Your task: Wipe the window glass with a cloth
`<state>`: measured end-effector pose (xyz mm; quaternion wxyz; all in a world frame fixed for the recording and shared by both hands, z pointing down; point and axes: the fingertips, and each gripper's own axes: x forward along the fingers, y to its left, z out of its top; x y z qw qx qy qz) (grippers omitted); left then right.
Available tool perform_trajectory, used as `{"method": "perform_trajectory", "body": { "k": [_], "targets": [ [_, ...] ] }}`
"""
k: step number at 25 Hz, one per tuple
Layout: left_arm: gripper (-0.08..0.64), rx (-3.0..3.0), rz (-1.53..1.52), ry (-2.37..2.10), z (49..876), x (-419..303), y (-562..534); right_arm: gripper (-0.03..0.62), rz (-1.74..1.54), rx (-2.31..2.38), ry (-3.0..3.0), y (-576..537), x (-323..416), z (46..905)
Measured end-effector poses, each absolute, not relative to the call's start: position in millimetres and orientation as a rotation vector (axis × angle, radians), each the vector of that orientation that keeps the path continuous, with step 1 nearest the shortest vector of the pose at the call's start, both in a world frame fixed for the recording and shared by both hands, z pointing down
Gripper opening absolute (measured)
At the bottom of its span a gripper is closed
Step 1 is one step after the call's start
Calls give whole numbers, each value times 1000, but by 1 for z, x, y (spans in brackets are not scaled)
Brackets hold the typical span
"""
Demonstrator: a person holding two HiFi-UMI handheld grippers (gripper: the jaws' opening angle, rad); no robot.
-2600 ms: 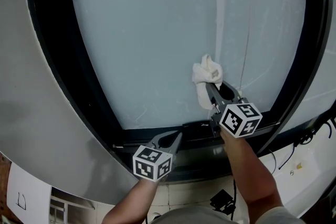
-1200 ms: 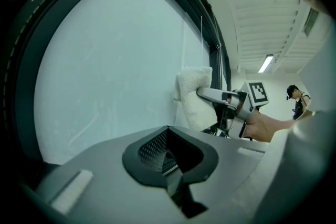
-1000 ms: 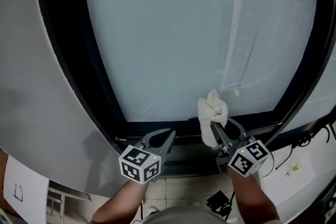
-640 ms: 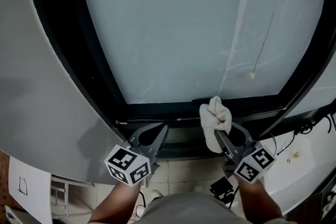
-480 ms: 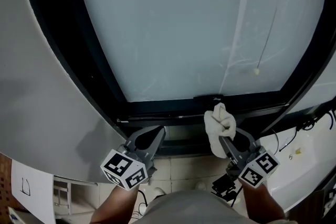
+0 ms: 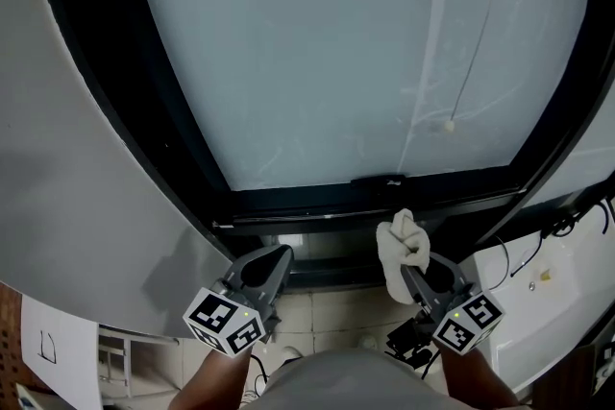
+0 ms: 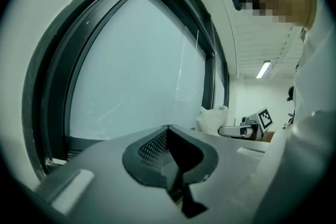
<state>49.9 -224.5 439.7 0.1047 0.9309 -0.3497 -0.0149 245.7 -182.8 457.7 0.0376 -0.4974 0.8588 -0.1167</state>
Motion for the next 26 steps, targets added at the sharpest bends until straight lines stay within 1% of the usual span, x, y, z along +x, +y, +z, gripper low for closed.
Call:
{"method": "perform_trajectory", "body": {
  "k": [9, 26],
  "targets": [
    [17, 2759, -42, -1022, 440, 62, -229, 104, -308, -1519, 2656, -187, 237, 451],
    [15, 2768, -22, -978, 449, 71, -226, 103, -330, -1548, 2659, -182, 240, 459]
  ]
}}
